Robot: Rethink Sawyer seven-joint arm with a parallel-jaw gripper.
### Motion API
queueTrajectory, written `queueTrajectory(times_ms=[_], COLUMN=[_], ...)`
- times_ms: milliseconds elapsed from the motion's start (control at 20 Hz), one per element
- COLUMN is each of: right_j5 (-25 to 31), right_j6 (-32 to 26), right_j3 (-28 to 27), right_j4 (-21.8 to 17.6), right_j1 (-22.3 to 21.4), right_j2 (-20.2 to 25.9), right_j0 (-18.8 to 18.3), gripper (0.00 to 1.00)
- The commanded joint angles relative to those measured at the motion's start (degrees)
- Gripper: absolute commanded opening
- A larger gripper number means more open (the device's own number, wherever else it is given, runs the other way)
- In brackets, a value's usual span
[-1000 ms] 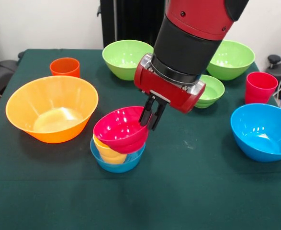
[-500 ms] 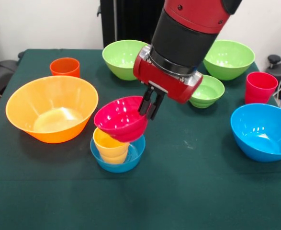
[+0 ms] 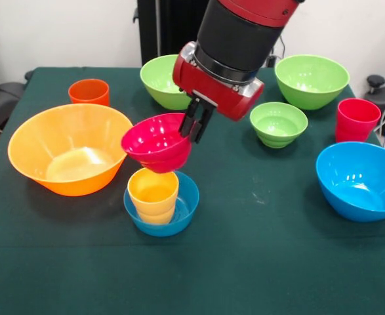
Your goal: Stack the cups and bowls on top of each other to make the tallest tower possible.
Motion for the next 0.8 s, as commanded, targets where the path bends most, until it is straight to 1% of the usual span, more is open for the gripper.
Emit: queueTrajectory(times_ms=[50,200,250,450,800], right_j5=[-6.58,-8.1,-11.2,-15.39,-16.05], right_j6=[-1.71,-1.22,0.56,2.41,4.47], right_j3=[8.68,9.91,11.25,11.75,11.36], right_j4=[-5.24,-5.49,-5.72,-6.17,-4.95], right_j1=[-0.13,-0.44,-0.34,0.48,1.66], right_j2=[3.74,3.9,3.59,3.18,2.29], right_j0=[0.41,0.34,0.64,0.97,2.0], gripper=[0.0,0.0,0.0,0.0,0.0])
